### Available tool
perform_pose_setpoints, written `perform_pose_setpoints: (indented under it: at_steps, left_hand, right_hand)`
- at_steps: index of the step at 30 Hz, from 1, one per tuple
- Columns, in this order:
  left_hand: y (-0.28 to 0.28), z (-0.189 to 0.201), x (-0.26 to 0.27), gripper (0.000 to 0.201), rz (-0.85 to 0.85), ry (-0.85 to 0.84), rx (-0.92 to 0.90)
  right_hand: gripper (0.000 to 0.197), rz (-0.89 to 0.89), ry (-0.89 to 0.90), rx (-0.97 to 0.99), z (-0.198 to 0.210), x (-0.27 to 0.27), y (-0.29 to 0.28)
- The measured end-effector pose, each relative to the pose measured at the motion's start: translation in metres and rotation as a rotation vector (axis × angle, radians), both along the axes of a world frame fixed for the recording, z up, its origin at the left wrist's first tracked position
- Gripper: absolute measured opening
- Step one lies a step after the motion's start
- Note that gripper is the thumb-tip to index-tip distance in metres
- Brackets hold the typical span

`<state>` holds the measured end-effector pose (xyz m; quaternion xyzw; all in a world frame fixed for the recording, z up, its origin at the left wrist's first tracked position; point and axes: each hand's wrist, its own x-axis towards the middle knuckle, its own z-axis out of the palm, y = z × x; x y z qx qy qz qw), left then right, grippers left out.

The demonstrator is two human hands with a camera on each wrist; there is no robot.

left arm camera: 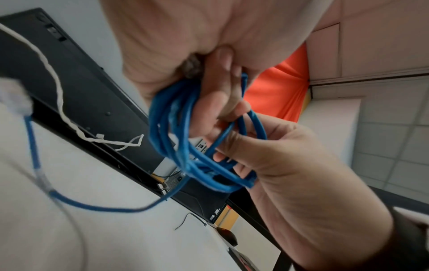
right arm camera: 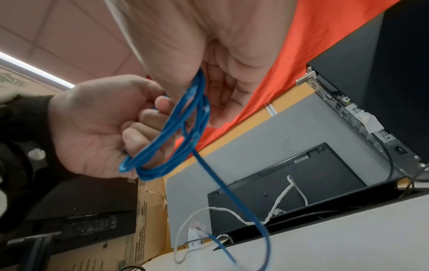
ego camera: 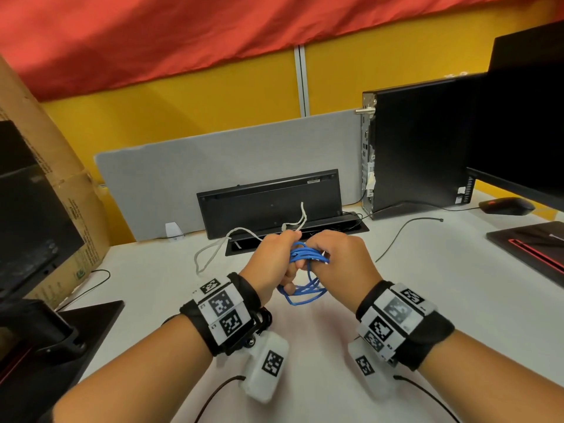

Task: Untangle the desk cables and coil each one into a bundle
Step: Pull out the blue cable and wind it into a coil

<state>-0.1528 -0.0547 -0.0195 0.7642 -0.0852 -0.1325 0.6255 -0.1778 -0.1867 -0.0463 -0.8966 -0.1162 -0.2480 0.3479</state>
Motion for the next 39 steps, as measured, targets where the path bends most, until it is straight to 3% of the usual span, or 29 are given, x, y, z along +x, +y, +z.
perform_pose_setpoints:
  at_steps: [5,8,10,12,14,18,19,22,24,27,29,30,34,39]
  left_hand:
    - [0.005,0.0,0.004,0.035,-0.018,0.052,-0.061]
    - [0.004,-0.002,0.006,0.042,-0.047,-0.006,-0.052]
    - [0.001,-0.005,0.007,0.051,-0.038,-0.052,-0.016]
    - [-0.004,-0.006,0.008,0.054,-0.007,-0.074,0.046]
    - [-0.006,-0.008,0.009,0.056,0.019,-0.056,0.075]
    - [0.0,-0.018,0.001,0.041,-0.149,-0.258,0.214]
    - [0.001,-0.021,-0.001,0.041,-0.158,-0.295,0.268]
    - [0.0,-0.027,0.002,0.046,-0.066,-0.298,0.309]
    - [-0.001,-0.026,0.004,0.042,-0.026,-0.239,0.269]
    - [-0.003,-0.025,0.006,0.037,-0.001,-0.199,0.254]
    - [-0.004,-0.024,0.007,0.037,0.027,-0.184,0.215]
    - [-0.004,-0.023,0.009,0.037,0.044,-0.168,0.177]
    - [0.003,-0.013,0.012,0.038,0.059,-0.091,-0.016]
    - [0.011,-0.003,0.018,0.036,-0.052,-0.051,-0.141]
  right_hand:
    - [0.028,0.098,-0.124,0.146,-0.007,-0.002,-0.009]
    - [0.011,0.198,-0.382,0.123,-0.012,-0.007,-0.006]
    - [0.013,0.2,-0.469,0.087,-0.015,-0.005,-0.006]
    - [0.023,0.14,-0.397,0.185,-0.015,0.0,-0.006]
    - [0.039,0.074,-0.216,0.369,-0.009,0.004,-0.005]
    - [0.058,-0.07,0.207,0.729,0.012,0.011,-0.017]
    - [0.057,-0.08,0.298,0.773,0.017,0.012,-0.024]
    - [0.049,-0.108,0.497,0.657,0.028,0.014,-0.044]
    - [0.044,-0.087,0.509,0.72,0.032,0.014,-0.05]
    - [0.021,0.099,0.387,0.829,0.033,0.008,-0.045]
    - [0.008,0.191,0.277,0.739,0.03,0.006,-0.04]
    - [0.014,0.2,0.218,0.653,0.028,0.005,-0.038]
    - [0.017,0.098,-0.053,0.102,0.018,0.008,-0.036]
    - [0.019,0.031,-0.37,-0.107,0.011,0.02,-0.04]
